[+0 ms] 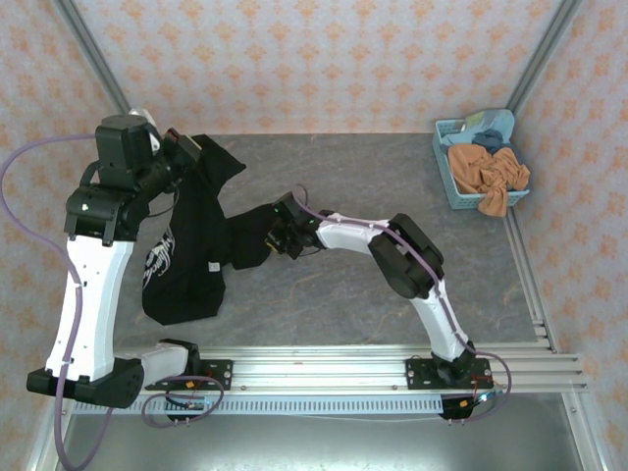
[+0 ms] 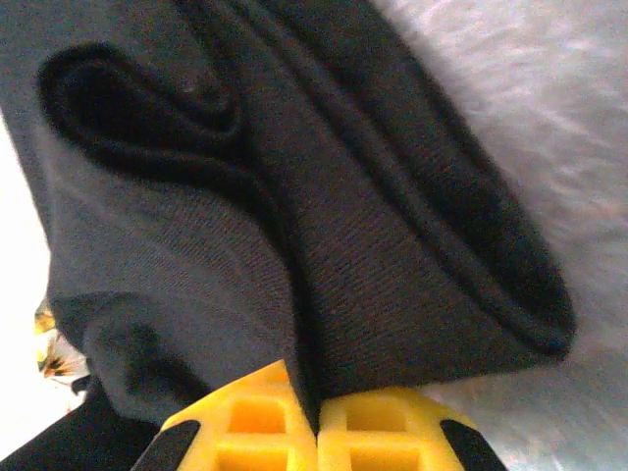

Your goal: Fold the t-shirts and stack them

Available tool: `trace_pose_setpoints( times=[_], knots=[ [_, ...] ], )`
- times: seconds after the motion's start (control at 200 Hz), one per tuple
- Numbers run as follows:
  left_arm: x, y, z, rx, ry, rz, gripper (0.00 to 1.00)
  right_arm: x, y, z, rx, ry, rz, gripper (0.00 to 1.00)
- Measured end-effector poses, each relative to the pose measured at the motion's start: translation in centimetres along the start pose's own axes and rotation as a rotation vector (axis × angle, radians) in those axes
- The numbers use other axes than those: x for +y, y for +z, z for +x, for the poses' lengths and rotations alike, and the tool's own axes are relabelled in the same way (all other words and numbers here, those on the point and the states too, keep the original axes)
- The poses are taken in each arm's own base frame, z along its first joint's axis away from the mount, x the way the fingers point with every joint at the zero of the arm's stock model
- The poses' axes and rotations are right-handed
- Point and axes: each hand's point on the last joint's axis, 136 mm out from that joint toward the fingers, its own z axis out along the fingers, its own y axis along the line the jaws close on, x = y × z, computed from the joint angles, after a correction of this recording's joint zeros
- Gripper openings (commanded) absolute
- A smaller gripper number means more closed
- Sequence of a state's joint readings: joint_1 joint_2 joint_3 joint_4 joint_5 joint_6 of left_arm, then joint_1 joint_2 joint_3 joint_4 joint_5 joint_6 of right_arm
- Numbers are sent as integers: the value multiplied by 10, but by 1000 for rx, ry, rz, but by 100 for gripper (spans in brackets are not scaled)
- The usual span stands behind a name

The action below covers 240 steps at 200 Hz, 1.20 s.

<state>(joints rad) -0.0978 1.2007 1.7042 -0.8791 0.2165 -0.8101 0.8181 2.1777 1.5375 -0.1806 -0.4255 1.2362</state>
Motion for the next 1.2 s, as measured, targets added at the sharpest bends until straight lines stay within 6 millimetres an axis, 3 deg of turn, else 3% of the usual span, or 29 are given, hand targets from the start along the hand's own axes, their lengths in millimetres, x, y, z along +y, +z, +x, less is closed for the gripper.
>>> trace_pose_setpoints(
  times=[0.085, 0.15, 0.315, 0.425, 0.495, 0.555, 0.646, 0.761, 0.841, 0.926, 0.991, 1.096, 1.201],
  knots=[
    [5, 3, 1, -2, -1, -18, 0, 8, -30, -8, -32, -13, -5, 0],
    [9, 5, 2, -1, -3, -29, 0, 19, -65, -23, -82, -29, -29, 0],
    [9, 13, 2, 8, -10, -30, 0, 44, -186, -79, -292, -53, -118, 0],
    [6, 22, 4, 24, -23, -14, 0, 26, -258, -112, -438, -33, -118, 0],
    [8, 29, 9, 42, -33, -10, 0, -2, -281, -124, -495, -9, -70, 0],
    [12, 37, 16, 65, -41, -11, 0, -33, -285, -131, -506, 16, -8, 0],
    [27, 52, 34, 119, -57, -33, 0, -94, -275, -142, -489, 75, 134, 0],
    [63, 73, 80, 230, -67, -110, 0, -176, -262, -145, -434, 183, 314, 6],
    [90, 80, 116, 316, -67, -164, 0, -214, -260, -144, -404, 255, 388, 12],
    [110, 81, 146, 385, -67, -207, 0, -237, -259, -140, -378, 317, 414, 17],
    [118, 79, 161, 415, -61, -221, 0, -251, -257, -136, -360, 356, 430, 27],
    [121, 72, 170, 428, -49, -214, 0, -266, -255, -127, -345, 398, 449, 43],
    [119, 67, 168, 417, -46, -197, 0, -267, -258, -119, -351, 399, 429, 56]
  ],
)
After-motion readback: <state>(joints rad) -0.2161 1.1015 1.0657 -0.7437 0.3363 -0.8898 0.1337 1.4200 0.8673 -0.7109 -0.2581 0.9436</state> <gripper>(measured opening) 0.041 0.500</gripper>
